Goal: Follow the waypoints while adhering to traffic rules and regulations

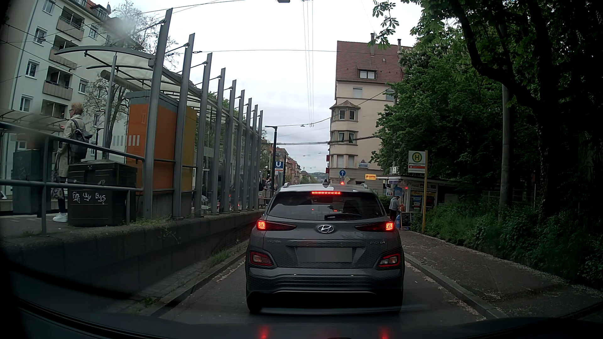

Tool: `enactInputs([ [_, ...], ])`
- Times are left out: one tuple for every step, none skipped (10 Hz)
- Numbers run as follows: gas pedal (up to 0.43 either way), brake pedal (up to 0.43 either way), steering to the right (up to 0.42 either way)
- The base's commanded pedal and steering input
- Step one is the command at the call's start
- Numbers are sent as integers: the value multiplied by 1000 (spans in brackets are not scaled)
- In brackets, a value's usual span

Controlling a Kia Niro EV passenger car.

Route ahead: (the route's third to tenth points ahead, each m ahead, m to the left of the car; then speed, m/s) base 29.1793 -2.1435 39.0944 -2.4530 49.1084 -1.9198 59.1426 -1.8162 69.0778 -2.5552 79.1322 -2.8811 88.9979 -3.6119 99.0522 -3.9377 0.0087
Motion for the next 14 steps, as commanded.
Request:
enactInputs([
  [0,287,-10],
  [0,287,-10],
  [0,287,-10],
  [0,287,-10],
  [0,293,-10],
  [0,287,-10],
  [0,287,-10],
  [0,287,-10],
  [0,287,-10],
  [0,287,-10],
  [0,287,-10],
  [0,287,-10],
  [0,287,-10],
  [0,293,-10],
])
